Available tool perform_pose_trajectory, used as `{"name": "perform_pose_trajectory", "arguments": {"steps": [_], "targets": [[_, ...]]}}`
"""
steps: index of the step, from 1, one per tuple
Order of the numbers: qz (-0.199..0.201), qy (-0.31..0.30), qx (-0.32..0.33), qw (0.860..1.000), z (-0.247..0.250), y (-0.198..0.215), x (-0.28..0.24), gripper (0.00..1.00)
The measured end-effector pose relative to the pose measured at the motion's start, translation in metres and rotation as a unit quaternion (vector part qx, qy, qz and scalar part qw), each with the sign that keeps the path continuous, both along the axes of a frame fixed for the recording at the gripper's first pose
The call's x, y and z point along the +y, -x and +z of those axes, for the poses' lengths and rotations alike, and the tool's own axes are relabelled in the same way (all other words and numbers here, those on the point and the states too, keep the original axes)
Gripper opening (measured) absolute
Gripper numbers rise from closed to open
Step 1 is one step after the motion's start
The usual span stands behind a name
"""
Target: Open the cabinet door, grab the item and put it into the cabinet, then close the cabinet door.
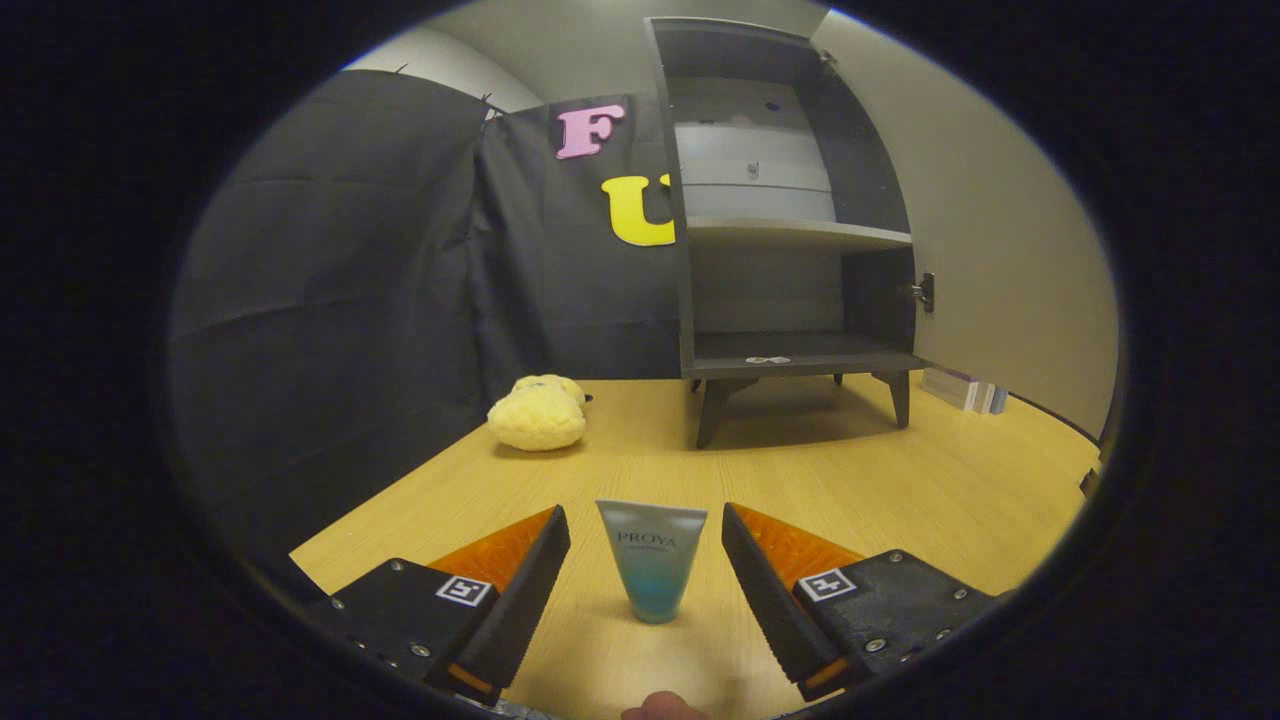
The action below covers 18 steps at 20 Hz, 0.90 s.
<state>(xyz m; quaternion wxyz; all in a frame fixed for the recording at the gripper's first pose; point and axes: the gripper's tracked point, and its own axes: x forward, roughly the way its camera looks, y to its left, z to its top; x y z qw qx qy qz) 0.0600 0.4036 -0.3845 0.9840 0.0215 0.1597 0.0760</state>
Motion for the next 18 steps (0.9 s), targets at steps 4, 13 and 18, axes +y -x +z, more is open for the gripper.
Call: {"name": "perform_pose_trajectory", "arguments": {"steps": [4, 13, 18], "targets": [[-0.009, 0.031, 0.031, 0.999, -0.049, -0.001, 0.002, 0.95], [0.021, 0.009, 0.074, 0.997, -0.071, -0.012, 0.012, 0.45], [0.051, -0.008, 0.064, 0.997, -0.036, -0.011, 0.013, 0.44]]}}
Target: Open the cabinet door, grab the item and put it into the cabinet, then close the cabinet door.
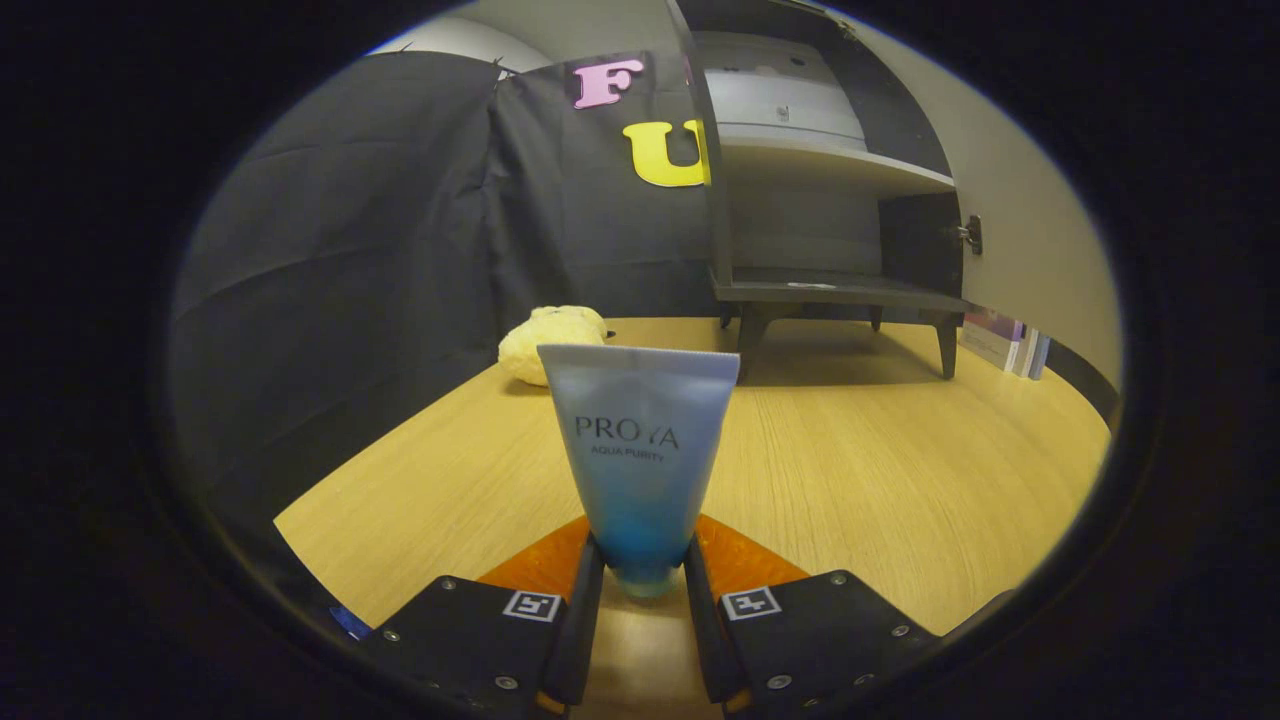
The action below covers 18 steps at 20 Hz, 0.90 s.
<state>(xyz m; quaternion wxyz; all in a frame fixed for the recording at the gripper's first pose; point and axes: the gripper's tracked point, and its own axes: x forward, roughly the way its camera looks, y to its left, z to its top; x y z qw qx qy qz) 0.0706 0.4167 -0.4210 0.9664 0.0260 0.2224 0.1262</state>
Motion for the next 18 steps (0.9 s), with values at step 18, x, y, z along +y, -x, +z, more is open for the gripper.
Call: {"name": "perform_pose_trajectory", "arguments": {"steps": [18], "targets": [[-0.018, -0.003, -0.09, 0.996, 0.23, -0.1, -0.08, 0.44]]}}
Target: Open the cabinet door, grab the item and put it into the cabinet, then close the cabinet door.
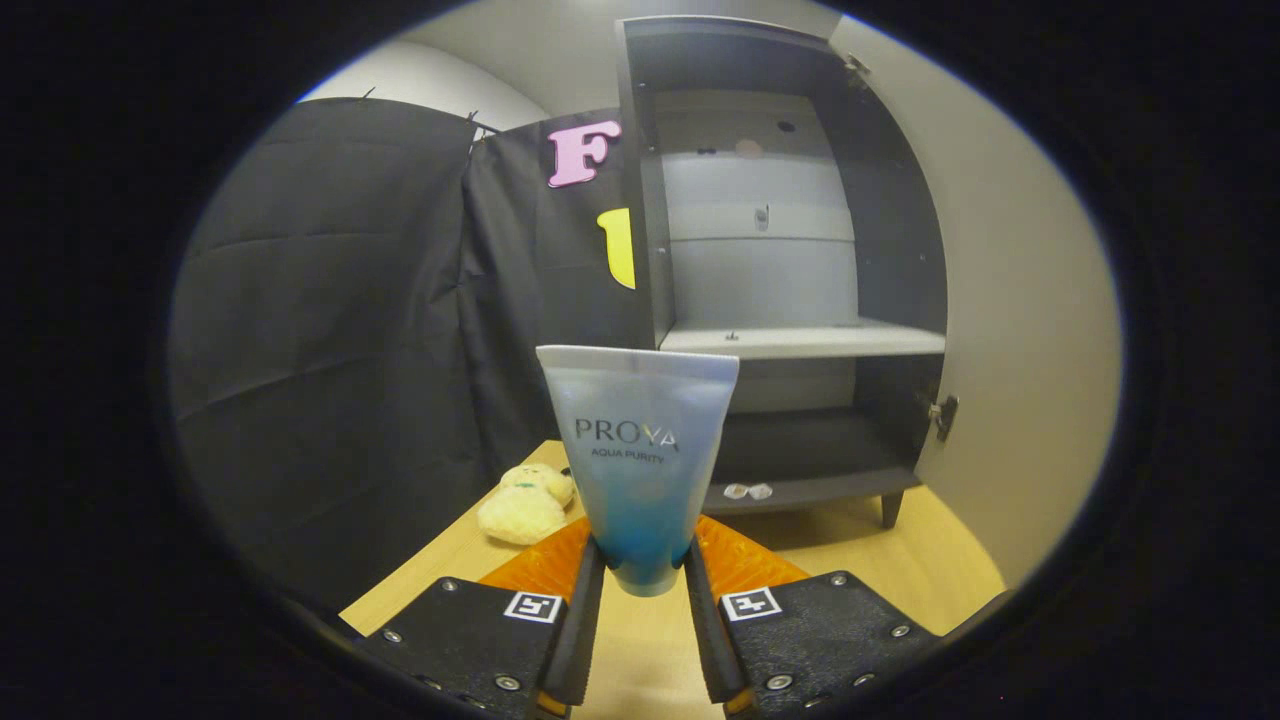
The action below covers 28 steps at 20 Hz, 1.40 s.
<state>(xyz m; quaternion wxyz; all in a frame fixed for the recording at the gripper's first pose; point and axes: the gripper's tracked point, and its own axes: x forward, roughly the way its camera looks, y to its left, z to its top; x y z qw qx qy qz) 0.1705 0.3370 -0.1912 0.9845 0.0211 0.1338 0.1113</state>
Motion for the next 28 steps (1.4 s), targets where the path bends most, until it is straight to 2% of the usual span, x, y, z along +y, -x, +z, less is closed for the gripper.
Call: {"name": "perform_pose_trajectory", "arguments": {"steps": [6, 10, 12, 14, 18, 21, 28], "targets": [[-0.022, 0.002, -0.053, 0.998, 0.09, -0.092, -0.045, 0.44], [-0.055, -0.014, -0.063, 0.996, 0.127, -0.156, -0.077, 0.43], [-0.059, 0.0, -0.071, 0.996, 0.14, -0.187, -0.087, 0.43], [-0.053, 0.012, -0.065, 0.996, 0.137, -0.216, -0.088, 0.44], [-0.067, 0.009, -0.041, 0.997, 0.114, -0.273, -0.1, 0.44], [-0.083, 0.029, -0.019, 0.996, 0.085, -0.309, -0.119, 0.44], [-0.091, 0.017, 0.038, 0.995, 0.042, -0.322, -0.13, 0.44]]}}
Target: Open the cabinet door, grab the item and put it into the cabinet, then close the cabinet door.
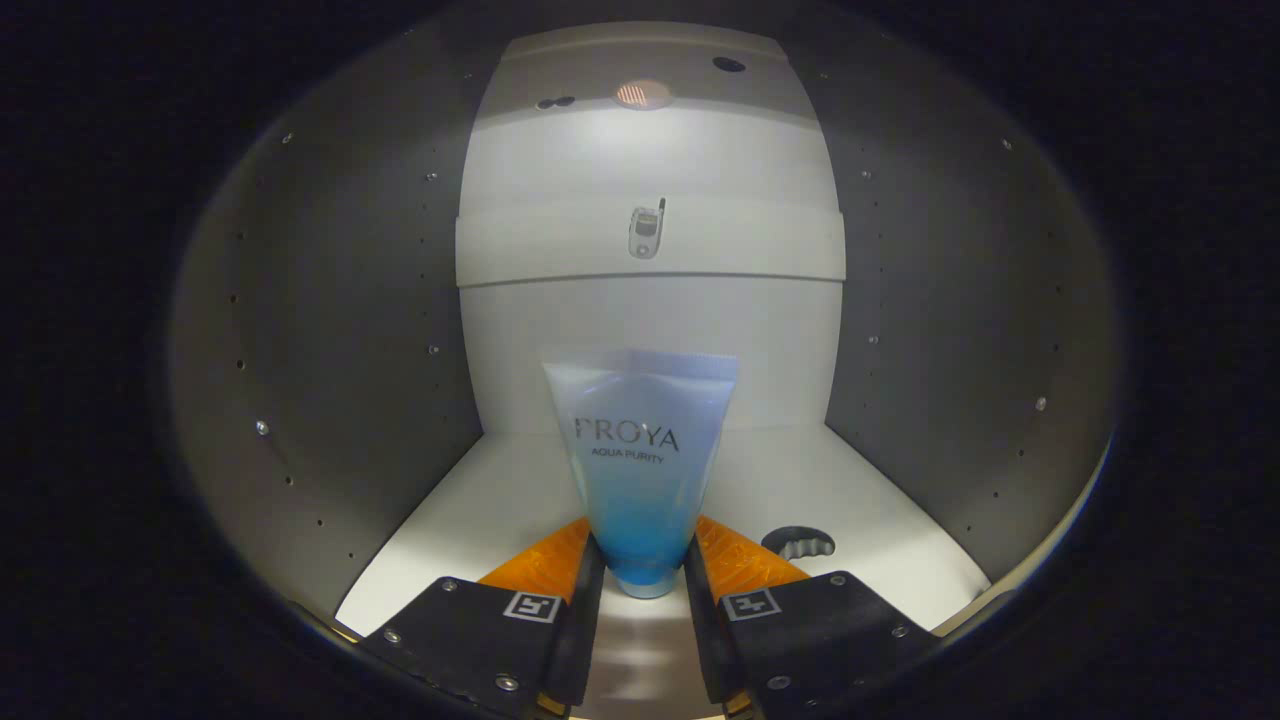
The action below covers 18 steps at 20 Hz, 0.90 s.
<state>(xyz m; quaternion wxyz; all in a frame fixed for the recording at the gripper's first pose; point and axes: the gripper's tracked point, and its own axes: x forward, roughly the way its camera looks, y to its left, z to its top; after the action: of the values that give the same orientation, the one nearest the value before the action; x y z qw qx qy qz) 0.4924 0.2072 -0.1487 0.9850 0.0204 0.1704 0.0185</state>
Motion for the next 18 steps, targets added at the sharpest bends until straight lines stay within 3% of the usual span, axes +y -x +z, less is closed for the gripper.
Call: {"name": "perform_pose_trajectory", "arguments": {"steps": [5, 8, 13, 18], "targets": [[0.009, 0.015, -0.011, 1.0, -0.001, 0.001, 0.002, 0.44], [-0.007, 0.006, -0.011, 1.0, -0.001, 0.0, -0.002, 0.47], [-0.01, -0.024, -0.013, 1.0, 0.003, 0.003, -0.001, 0.75], [-0.011, -0.013, -0.056, 0.998, 0.036, 0.022, -0.001, 0.9]]}}
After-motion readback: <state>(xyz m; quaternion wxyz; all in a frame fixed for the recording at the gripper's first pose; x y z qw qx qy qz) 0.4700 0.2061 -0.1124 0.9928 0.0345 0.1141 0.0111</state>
